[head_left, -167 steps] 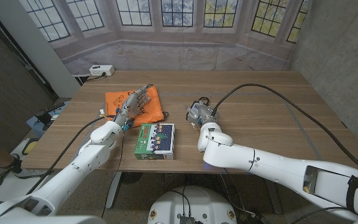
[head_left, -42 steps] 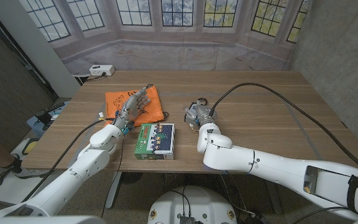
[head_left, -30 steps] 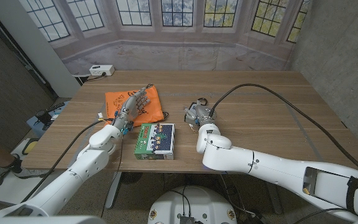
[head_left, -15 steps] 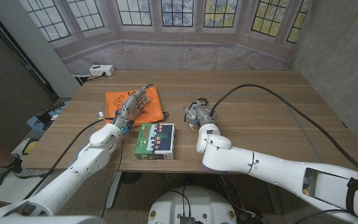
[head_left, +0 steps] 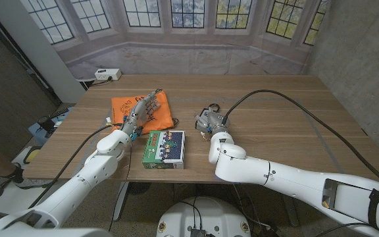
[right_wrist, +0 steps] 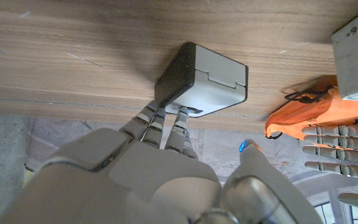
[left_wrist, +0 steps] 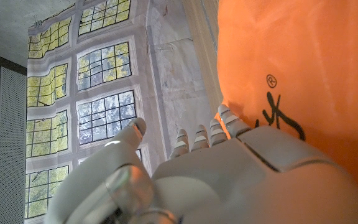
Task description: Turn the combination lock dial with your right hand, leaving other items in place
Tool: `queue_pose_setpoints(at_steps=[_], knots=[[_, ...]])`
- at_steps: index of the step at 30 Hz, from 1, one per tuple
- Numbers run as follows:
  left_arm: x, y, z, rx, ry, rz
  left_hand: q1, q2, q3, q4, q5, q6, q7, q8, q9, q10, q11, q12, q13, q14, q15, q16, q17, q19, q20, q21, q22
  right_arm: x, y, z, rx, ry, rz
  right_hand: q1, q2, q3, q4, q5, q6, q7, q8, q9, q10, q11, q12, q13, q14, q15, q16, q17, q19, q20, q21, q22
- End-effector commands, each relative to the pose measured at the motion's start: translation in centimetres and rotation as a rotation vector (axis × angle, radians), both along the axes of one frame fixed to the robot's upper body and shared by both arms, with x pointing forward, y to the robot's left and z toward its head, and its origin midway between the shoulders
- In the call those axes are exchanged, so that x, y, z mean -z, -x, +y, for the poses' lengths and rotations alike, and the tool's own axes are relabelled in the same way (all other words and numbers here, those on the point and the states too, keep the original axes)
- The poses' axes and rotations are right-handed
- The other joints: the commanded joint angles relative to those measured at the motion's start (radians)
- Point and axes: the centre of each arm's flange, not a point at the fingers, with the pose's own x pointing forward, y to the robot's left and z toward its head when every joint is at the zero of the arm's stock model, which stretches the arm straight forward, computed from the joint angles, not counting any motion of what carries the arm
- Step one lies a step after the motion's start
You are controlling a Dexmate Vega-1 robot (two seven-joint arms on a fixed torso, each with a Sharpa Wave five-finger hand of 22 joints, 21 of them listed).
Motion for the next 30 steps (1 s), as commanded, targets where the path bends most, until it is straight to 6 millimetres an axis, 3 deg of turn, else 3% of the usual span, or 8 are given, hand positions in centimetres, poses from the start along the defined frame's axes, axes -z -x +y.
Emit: queue_pose_setpoints(at_steps=[1, 30], knots=[[0.2, 0.0, -0.1, 0.005, 0.007, -0.002, 0.006, 0.000, 0.004, -0.003, 0.008, 0.003, 0.004, 0.004, 0.004, 0.006, 0.001, 0.000, 0.001, 0.007, 0.000, 0.003, 0.004, 0.008, -0.001, -0.001, 0.004, 0.3, 0.6, 0.2, -0.008, 0.015, 0.006, 0.009, 0.000, 0.008, 0.000, 0.000, 0.004, 0.005, 0.002, 0.001, 0.010, 0.001, 0.001, 0.003, 0.005, -0.003, 0.006, 0.003, 0.006, 0.001, 0.004, 0.003], [-0.1, 0.5, -0.3, -0.008, 0.015, -0.016, 0.009, -0.001, 0.006, -0.007, 0.009, 0.004, 0.004, 0.005, 0.004, 0.006, 0.000, 0.000, 0.002, 0.008, 0.000, 0.002, 0.003, 0.010, 0.000, -0.001, 0.004, -2.7, 0.3, 0.5, -0.048, 0.025, -0.078, 0.014, 0.000, 0.013, -0.006, -0.001, 0.017, -0.002, 0.005, 0.001, 0.010, 0.002, -0.001, 0.003, 0.011, -0.005, 0.005, 0.002, 0.010, 0.001, 0.003, 0.002]])
